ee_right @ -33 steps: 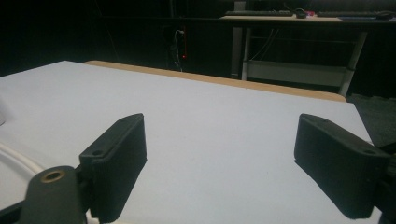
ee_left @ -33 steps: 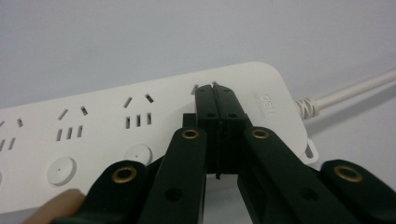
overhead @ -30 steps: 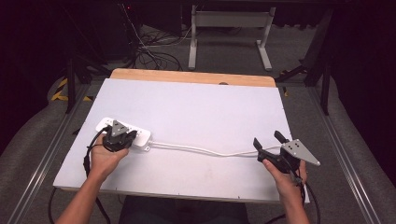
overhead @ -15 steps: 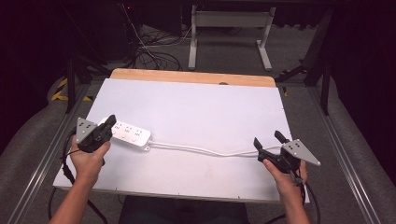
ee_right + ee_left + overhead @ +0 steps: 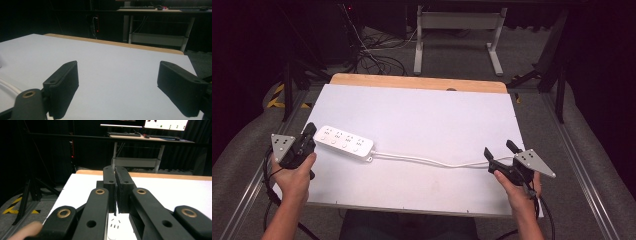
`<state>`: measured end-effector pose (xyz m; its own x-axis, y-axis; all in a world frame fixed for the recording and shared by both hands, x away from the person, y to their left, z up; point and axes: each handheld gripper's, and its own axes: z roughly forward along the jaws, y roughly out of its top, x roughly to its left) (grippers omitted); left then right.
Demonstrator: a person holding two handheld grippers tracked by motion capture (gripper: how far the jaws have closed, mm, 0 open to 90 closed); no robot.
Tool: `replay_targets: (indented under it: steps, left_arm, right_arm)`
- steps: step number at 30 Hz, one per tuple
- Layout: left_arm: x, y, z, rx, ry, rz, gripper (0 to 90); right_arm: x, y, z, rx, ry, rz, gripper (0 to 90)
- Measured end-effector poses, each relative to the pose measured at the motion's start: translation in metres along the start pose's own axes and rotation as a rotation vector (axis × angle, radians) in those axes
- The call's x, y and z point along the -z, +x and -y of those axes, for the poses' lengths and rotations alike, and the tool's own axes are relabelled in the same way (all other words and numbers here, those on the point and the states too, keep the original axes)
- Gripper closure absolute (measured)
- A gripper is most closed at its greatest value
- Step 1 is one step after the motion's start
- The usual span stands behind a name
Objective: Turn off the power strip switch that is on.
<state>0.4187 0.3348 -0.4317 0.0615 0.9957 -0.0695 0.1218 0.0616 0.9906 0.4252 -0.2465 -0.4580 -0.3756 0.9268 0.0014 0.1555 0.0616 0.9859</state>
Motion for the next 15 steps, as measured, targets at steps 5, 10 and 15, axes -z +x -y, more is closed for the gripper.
replay_targets:
  steps: [5, 10, 15]
  left_arm:
    - [0.0006, 0.0067, -0.0021, 0.003, -0.005, -0.023, 87.1]
    - [-0.0007, 0.0104, -0.0026, -0.004, 0.009, -0.036, 66.4]
    - [-0.0032, 0.0102, -0.0033, -0.017, 0.034, 0.007, 32.9]
  right_arm:
    - [-0.0009, 0.0011, 0.0000, 0.000, 0.003, -0.002, 18.0]
    - [-0.0024, 0.0033, 0.0000, 0.005, 0.007, -0.009, 18.2]
    - [-0.0016, 0.0025, 0.0000, 0.007, 0.004, -0.007, 18.2]
